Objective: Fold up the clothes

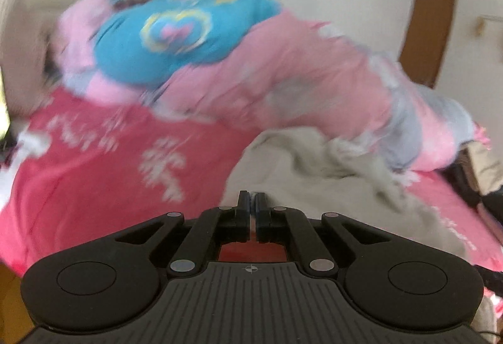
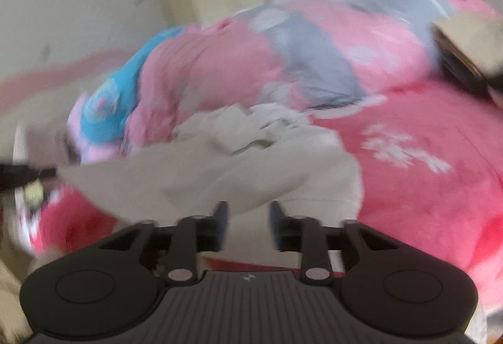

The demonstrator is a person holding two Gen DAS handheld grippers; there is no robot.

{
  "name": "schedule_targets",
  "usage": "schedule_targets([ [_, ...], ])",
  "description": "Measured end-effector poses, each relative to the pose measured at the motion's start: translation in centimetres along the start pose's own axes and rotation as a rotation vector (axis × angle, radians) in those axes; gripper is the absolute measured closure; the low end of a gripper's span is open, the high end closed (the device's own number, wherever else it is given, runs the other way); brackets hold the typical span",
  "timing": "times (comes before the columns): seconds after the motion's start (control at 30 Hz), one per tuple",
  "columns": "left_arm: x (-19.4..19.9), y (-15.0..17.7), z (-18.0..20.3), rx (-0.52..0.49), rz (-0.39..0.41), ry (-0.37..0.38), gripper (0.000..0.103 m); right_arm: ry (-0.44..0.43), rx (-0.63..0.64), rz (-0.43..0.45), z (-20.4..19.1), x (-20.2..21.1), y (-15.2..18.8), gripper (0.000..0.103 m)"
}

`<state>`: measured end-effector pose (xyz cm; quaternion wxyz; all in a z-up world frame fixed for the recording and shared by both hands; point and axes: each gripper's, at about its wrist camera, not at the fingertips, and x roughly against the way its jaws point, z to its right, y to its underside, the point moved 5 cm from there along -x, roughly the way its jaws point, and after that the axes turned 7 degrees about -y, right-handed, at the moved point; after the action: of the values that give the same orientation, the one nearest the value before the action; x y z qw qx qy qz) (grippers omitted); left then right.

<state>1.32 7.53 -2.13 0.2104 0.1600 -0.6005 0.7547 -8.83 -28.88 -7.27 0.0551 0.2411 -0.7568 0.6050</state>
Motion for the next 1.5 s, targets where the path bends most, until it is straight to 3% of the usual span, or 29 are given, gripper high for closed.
schedule_targets([
  [0.2,-0.3,0.7,-1.5,0.044,-0.004,0.001,0.102,-0.008,0.443,-0.100,-7.2,-3.2,2.1,0.053],
  [0.37,0.1,1.1,-2.1,0.042,0.013,0.016,0.102,0.091,0.739,-0.144,-10.2,-7.3,4.2,0.057],
  [0.4,0.0,1.2,-2.1,0.043,0.012,0.019,0.102,0.074,0.721,-0.150,-10.2,-7.4,3.9,0.065],
  [0.43,-0.2,1.3,-2.3,0.047,0.010,0.021,0.102,0.058,0.703,-0.157,-10.2,-7.5,3.6,0.079],
  [0.53,-0.8,1.6,-2.8,0.061,0.001,0.031,0.102,-0.023,0.558,-0.147,-9.7,-6.8,1.4,0.094],
  [0.63,-1.6,1.6,-3.2,0.081,-0.010,0.053,0.102,-0.037,0.499,-0.117,-8.9,-7.7,-1.3,0.100],
  [0.97,-3.7,-0.4,-2.1,0.128,0.017,0.132,0.102,0.000,0.405,0.016,-6.0,-13.4,-10.8,0.101],
  [1.1,-5.3,-0.4,-1.4,0.129,-0.008,0.126,0.102,0.075,0.375,0.040,-4.9,-18.2,-12.0,0.101],
  [1.17,-6.2,-0.2,-1.1,0.124,-0.028,0.117,0.102,0.086,0.330,-0.015,-3.6,-20.6,-11.5,0.099],
  [1.2,-6.7,-0.2,-0.9,0.121,-0.038,0.112,0.102,0.081,0.301,-0.087,-2.7,-22.2,-10.8,0.094],
  [1.23,-7.0,-0.1,-0.8,0.119,-0.046,0.109,0.102,0.077,0.251,-0.156,-1.6,-23.4,-10.2,0.082],
  [1.33,-7.6,0.2,-0.8,0.109,-0.062,0.101,0.101,0.036,0.065,-0.160,1.2,-22.5,-10.3,0.064],
  [1.43,-7.8,0.3,-0.7,0.102,-0.069,0.098,0.101,-0.020,-0.083,-0.084,2.8,-17.9,-11.5,0.041],
  [1.5,-7.9,0.3,-0.7,0.099,-0.072,0.094,0.101,-0.060,-0.164,-0.040,3.8,-14.6,-11.8,0.041],
])
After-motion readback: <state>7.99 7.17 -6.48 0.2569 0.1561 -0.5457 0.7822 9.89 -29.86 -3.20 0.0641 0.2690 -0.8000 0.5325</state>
